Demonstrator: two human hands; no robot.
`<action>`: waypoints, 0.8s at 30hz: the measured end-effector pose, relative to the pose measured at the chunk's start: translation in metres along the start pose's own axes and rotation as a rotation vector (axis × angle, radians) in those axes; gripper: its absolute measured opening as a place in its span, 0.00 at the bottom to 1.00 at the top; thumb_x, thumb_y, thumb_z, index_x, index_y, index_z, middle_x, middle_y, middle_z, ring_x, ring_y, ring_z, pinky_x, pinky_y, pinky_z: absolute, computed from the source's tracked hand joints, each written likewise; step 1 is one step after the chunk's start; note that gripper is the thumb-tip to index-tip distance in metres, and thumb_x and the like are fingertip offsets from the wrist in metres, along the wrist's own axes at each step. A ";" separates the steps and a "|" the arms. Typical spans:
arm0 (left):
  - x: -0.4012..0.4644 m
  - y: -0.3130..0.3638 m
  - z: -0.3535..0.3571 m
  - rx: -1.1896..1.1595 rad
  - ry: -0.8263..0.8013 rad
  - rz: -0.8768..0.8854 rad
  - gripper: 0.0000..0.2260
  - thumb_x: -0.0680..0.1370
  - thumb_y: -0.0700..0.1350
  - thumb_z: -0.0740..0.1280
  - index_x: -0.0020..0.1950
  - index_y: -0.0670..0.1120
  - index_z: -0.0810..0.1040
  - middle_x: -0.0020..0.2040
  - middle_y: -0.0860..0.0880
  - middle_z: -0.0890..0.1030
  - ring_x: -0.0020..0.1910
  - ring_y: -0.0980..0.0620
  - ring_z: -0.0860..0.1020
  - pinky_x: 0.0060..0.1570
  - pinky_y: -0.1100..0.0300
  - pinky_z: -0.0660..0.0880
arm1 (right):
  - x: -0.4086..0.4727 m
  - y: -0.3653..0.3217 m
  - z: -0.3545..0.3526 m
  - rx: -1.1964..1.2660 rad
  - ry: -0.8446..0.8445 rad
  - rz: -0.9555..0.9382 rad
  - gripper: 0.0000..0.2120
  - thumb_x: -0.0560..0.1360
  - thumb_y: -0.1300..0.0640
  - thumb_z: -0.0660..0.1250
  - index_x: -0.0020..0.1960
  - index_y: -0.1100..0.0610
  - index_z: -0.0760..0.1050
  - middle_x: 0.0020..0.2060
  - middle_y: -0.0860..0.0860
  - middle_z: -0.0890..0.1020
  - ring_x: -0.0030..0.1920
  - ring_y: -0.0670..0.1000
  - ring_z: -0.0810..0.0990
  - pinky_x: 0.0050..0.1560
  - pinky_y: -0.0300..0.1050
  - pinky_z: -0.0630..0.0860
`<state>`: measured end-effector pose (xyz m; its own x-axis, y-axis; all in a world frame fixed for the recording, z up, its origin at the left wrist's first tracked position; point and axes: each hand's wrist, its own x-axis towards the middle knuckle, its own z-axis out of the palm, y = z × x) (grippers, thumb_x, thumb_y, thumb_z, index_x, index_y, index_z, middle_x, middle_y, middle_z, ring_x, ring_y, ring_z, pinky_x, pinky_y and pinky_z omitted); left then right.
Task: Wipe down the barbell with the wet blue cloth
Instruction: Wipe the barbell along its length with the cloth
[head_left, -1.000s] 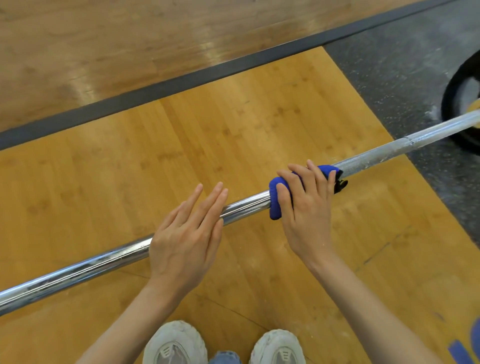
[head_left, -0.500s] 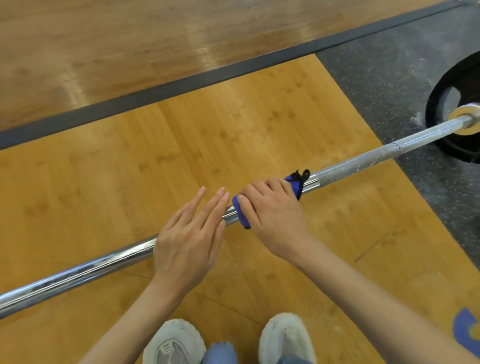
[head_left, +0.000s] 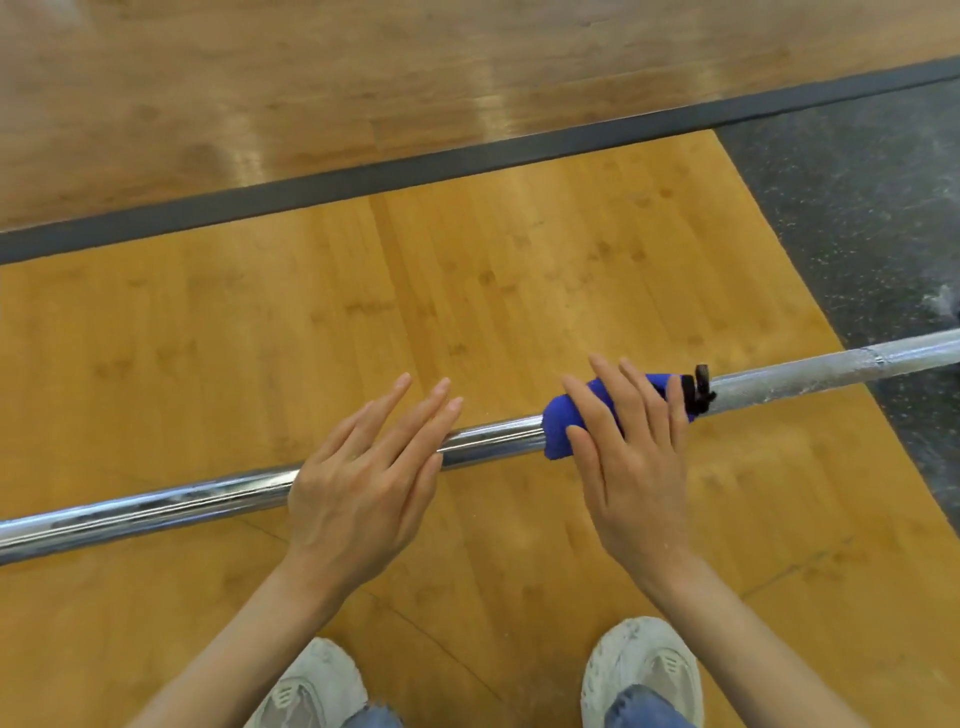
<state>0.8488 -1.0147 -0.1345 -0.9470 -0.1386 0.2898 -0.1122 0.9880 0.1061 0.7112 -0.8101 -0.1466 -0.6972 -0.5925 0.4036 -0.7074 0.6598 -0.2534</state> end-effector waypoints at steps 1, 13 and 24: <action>0.001 0.006 0.000 0.009 -0.017 -0.026 0.20 0.85 0.46 0.54 0.77 0.45 0.71 0.77 0.49 0.70 0.77 0.44 0.66 0.70 0.50 0.65 | -0.004 -0.001 0.005 0.012 0.025 0.010 0.21 0.87 0.50 0.48 0.72 0.55 0.73 0.73 0.55 0.72 0.75 0.60 0.67 0.79 0.59 0.49; 0.004 0.047 0.011 0.049 -0.091 -0.131 0.23 0.85 0.51 0.50 0.81 0.48 0.61 0.81 0.49 0.61 0.80 0.47 0.59 0.76 0.49 0.56 | -0.004 0.018 0.019 0.085 0.117 -0.150 0.16 0.87 0.47 0.53 0.71 0.49 0.70 0.71 0.52 0.72 0.72 0.57 0.70 0.79 0.56 0.50; 0.019 0.038 0.017 0.071 -0.040 -0.146 0.22 0.85 0.47 0.52 0.80 0.48 0.64 0.80 0.51 0.64 0.80 0.47 0.60 0.75 0.48 0.58 | 0.021 0.037 0.026 -0.001 0.175 -0.386 0.18 0.82 0.47 0.67 0.70 0.49 0.72 0.65 0.52 0.81 0.64 0.55 0.80 0.69 0.52 0.69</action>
<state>0.8210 -0.9790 -0.1412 -0.9301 -0.2800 0.2379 -0.2694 0.9600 0.0766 0.6672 -0.8103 -0.1703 -0.3507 -0.7091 0.6117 -0.9126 0.4053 -0.0533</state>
